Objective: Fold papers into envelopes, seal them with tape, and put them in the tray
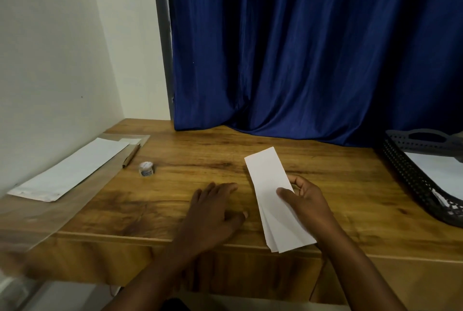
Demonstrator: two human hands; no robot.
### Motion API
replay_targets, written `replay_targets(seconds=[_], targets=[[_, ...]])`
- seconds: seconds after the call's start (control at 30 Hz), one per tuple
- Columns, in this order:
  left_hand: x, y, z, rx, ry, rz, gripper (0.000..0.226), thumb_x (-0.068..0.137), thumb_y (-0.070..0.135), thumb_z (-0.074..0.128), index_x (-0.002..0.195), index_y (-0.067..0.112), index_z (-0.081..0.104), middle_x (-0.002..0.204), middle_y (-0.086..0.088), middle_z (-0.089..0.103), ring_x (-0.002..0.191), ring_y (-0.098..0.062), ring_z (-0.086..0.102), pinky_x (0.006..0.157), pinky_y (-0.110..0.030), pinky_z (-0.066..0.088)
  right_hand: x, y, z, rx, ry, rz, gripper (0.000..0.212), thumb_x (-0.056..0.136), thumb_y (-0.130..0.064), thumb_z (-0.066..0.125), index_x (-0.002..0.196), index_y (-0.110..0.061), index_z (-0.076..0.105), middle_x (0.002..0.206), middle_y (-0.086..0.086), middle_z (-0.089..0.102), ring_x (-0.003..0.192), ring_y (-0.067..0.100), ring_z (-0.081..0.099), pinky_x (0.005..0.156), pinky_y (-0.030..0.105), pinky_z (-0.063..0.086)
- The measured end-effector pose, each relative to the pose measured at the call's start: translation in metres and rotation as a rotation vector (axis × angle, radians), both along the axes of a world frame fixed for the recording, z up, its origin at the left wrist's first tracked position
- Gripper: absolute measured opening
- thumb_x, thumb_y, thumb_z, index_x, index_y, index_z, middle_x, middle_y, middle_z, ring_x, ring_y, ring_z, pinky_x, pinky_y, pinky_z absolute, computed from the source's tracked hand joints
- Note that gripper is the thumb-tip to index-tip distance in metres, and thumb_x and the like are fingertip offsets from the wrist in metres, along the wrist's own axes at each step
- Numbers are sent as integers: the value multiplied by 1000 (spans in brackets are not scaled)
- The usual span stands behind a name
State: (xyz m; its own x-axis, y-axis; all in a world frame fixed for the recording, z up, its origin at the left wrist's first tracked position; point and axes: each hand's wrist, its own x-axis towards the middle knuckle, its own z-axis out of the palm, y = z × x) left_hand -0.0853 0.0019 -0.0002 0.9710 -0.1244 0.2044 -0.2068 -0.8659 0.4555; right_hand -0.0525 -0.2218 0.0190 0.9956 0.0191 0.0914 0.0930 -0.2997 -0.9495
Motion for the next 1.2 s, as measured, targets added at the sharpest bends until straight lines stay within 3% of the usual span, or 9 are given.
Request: replay_targets(seconds=[0.1,0.2,0.3,0.43,0.53,0.6,0.73,0.97,1.2], targets=[[-3,18,15,-363,149,-62,56,94,47,64,145,42,42,143,21,47,136,-8,42,109,-34,43,-2,0,0,-54,-13,-14,36,93,-34,66,127,-25,55,93,-21,64,76,4,67,55,15,47],[-12,46,26,-548,117,-100,48,94,27,69,138,34,53,136,19,60,129,0,54,109,-34,47,-1,0,1,-104,-9,-27,43,93,-39,66,132,-23,55,93,-20,62,80,6,66,58,21,48],[-21,80,42,-599,12,-28,40,94,20,69,132,28,60,126,15,69,118,-1,62,103,-32,50,0,1,2,-120,3,-27,44,92,-41,65,131,-23,56,100,-10,65,82,12,66,60,25,48],[-17,150,61,-432,-167,146,32,94,27,72,125,31,66,120,15,71,112,-5,65,99,-35,53,4,1,-2,-188,-5,-27,38,95,-39,62,127,-18,57,97,-4,62,82,18,64,65,31,49],[-10,207,69,-257,-191,335,33,94,34,70,126,31,65,123,13,68,113,-8,64,100,-37,52,6,1,-6,-155,16,-56,40,97,-32,59,131,-13,52,97,3,58,80,22,61,62,32,46],[-7,240,70,-141,-151,456,36,93,36,70,127,28,63,127,7,67,115,-15,61,98,-33,49,7,0,-6,-136,21,-76,38,98,-29,58,131,-11,51,94,3,57,78,23,59,59,31,44],[3,280,62,102,-22,575,52,91,42,71,135,16,59,139,-6,61,125,-25,57,102,-36,43,8,2,-3,-161,7,-94,38,99,-23,58,133,-7,52,106,14,59,73,19,55,59,31,41],[23,300,46,240,213,699,84,82,74,62,141,15,51,138,-12,60,124,-31,57,102,-41,47,4,1,1,-185,-4,-83,37,99,-25,58,132,-9,53,108,10,59,76,17,56,66,34,43],[31,309,49,267,184,689,51,94,52,63,128,15,62,131,-11,64,117,-28,60,96,-35,46,6,3,2,-205,6,-87,40,98,-25,58,135,-10,51,105,6,56,73,13,54,59,27,39]])
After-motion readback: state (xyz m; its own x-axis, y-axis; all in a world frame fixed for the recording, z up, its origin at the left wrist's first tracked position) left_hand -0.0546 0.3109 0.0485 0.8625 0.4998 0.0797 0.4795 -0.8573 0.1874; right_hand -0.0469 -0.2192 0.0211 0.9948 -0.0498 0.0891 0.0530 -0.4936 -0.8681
